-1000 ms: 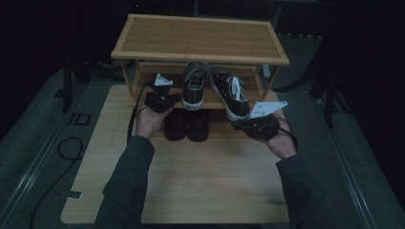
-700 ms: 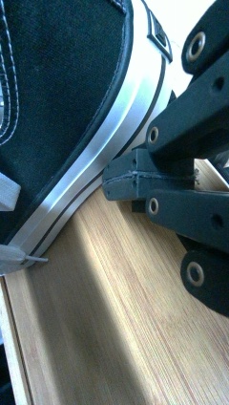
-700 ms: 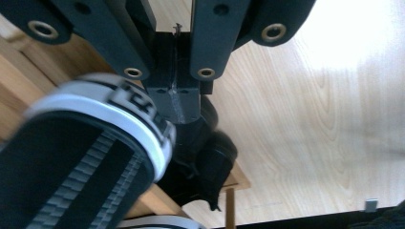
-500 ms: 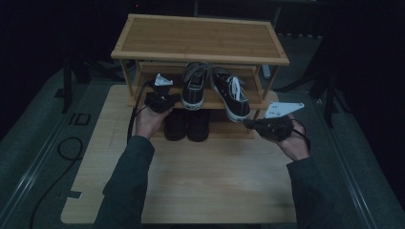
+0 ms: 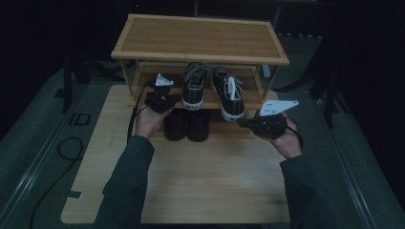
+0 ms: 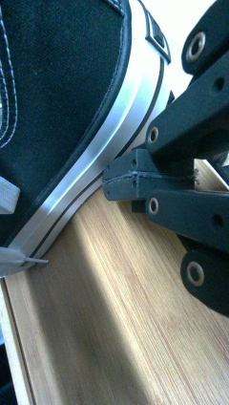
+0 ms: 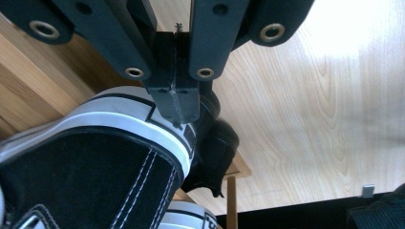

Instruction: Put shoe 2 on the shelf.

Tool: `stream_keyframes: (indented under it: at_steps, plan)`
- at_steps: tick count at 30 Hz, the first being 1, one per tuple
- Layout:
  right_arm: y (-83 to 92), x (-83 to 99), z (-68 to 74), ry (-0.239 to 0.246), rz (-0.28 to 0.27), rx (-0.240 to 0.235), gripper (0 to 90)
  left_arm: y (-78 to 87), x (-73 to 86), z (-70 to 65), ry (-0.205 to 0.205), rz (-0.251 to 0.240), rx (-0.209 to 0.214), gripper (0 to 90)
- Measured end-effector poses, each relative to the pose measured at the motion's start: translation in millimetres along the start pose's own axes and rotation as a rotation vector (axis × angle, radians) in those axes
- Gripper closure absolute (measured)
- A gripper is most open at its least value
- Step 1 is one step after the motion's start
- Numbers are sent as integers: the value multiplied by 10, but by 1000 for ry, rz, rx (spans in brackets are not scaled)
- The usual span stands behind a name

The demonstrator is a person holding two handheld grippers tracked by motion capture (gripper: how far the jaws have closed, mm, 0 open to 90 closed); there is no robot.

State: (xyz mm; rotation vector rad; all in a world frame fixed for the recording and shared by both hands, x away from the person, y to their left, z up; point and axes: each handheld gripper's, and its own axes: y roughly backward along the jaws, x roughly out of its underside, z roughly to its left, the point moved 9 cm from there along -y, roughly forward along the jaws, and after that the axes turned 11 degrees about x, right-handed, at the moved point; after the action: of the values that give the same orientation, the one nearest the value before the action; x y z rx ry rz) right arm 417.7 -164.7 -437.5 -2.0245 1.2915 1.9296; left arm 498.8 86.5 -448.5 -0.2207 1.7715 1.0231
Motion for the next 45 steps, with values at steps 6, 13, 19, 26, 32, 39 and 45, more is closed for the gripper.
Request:
stream_keyframes:
  at_steps: [6, 13, 19, 26, 32, 39, 45]
  plan:
    - [-55, -87, 6, -12, -29, -13, 900, -3, -1, 3, 5, -4, -2, 900]
    - [-112, -97, 31, -5, -19, -14, 900, -6, -4, 8, 17, -12, 12, 900]
    - [-149, -48, 55, -26, -27, -27, 900, -17, -17, -18, 24, -11, -2, 900]
    - [-144, -53, 55, -19, -22, -19, 900, -26, -22, -30, 27, -14, -11, 900]
    - [-148, -64, 53, -13, -23, -12, 900, -25, -17, -29, 29, -8, -2, 900]
    - [-252, -74, -11, -28, -19, 23, 900, -25, -12, -29, 25, -16, -5, 900]
    - [-285, -105, 2, -32, -31, 12, 900, -24, -12, -31, 22, -16, -8, 900]
